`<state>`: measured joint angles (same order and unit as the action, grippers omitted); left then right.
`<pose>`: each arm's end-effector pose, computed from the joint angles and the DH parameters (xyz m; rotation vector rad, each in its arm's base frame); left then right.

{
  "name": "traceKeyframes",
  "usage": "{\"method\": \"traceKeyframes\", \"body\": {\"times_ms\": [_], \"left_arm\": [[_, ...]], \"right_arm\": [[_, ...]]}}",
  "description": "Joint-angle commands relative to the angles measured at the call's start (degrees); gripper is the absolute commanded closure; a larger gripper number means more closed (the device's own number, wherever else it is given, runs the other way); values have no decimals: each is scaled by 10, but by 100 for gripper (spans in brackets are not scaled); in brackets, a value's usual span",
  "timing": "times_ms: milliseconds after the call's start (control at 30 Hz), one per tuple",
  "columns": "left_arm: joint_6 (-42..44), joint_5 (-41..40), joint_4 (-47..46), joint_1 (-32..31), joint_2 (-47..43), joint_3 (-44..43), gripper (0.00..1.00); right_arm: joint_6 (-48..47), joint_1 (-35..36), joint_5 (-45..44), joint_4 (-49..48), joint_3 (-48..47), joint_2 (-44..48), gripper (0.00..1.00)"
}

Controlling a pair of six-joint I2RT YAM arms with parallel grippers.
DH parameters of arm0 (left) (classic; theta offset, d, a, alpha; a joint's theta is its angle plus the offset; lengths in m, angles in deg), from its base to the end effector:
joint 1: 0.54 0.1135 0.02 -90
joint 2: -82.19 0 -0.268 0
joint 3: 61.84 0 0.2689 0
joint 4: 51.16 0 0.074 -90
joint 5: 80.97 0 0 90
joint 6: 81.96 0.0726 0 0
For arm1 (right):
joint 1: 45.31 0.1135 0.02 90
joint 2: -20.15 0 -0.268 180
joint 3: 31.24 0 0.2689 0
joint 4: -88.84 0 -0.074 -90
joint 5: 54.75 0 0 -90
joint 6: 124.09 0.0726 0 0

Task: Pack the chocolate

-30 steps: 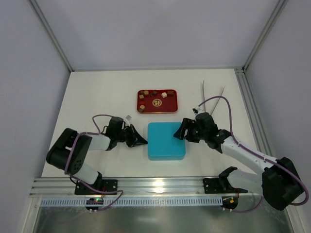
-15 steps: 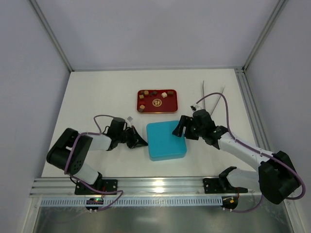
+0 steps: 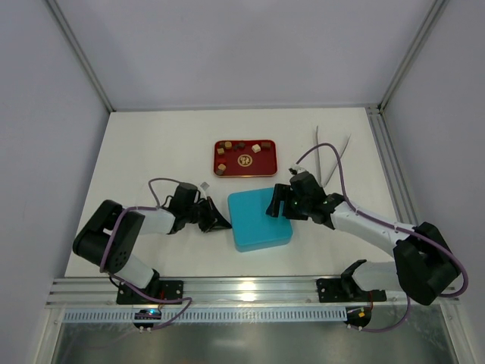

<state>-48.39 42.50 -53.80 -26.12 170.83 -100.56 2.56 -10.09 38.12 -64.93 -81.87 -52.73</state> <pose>0.2335 -0.1562 0.0768 -0.4054 2.6435 -1.2843 0.2325 0.1685 0.1581 0.0075 2.5152 0.6105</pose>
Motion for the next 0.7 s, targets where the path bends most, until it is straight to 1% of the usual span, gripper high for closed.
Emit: {"method": "traceKeyframes", "body": {"times_ms": [0,300,400,433,600,633,667], "left_arm": [[7,8,-11,-7,-17,-22,100],[25,-3,27,-6,-32,-39,99],[35,-15,52,-5,-44,-47,96],[38,-19,57,-4,-49,-48,96],[51,-44,100,19,-92,-50,89],[53,-46,107,28,-100,-50,85],[56,-49,114,33,-107,-50,83]], "right_arm": [[-10,14,-14,16,-10,-10,20],[-14,19,-26,27,-11,-19,19],[-14,18,-26,27,-11,-18,19],[-14,19,-44,30,-12,-18,19],[-14,19,-47,32,-13,-17,19],[-13,19,-48,31,-14,-18,19],[-14,19,-47,32,-14,-17,19]]}}
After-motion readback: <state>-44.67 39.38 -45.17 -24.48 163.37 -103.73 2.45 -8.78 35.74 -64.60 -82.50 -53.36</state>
